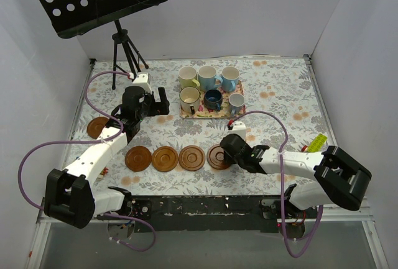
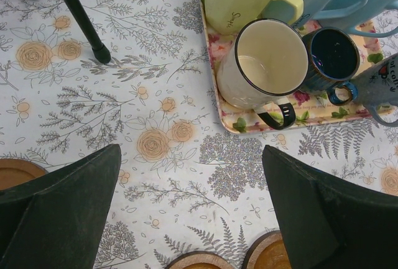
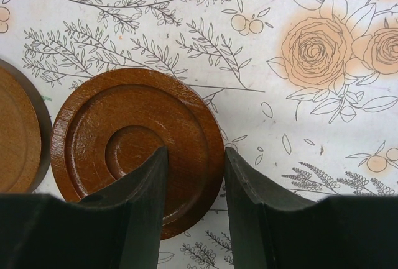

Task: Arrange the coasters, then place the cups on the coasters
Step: Move the coaster to the center of the board.

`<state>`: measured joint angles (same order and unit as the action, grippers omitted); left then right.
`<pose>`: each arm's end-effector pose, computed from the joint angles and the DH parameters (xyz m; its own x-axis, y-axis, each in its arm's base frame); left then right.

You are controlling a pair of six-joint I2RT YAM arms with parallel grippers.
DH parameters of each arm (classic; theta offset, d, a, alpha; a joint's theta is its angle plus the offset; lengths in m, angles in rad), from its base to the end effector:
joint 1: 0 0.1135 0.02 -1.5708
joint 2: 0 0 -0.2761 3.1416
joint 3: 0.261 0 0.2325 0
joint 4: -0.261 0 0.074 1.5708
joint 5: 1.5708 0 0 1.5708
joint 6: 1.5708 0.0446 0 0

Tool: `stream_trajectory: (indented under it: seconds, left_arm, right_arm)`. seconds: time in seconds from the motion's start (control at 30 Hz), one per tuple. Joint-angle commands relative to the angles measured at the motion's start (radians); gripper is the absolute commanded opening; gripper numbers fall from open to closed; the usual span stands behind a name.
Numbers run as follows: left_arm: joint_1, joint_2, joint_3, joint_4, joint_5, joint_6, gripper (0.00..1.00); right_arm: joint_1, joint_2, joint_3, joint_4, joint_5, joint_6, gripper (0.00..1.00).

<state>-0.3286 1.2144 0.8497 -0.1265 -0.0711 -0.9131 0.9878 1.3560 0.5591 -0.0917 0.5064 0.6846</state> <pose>0.2465 -0.0807 0.2923 -0.4808 -0.6701 -0.5655 -0.1928 0.7100 -0.6773 0.1459 0.1820 0.1768 -0.6862 -0.0361 -0.7265 -0.1649 0.9805 0.1071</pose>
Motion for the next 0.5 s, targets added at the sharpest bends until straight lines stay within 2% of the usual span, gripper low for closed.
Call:
stream_trajectory:
  seconds: [0.0, 0.47]
  left_arm:
    - [0.0, -0.024, -0.001, 0.011, 0.002, 0.005, 0.98]
    - [0.0, -0.024, -0.001, 0.008, 0.005, 0.003, 0.98]
  right_arm:
    - [0.037, 0.023, -0.059, -0.218, -0.1, 0.009, 0.4]
    - [0.04, 0.058, -0.013, -0.189, -0.108, -0.002, 0.4]
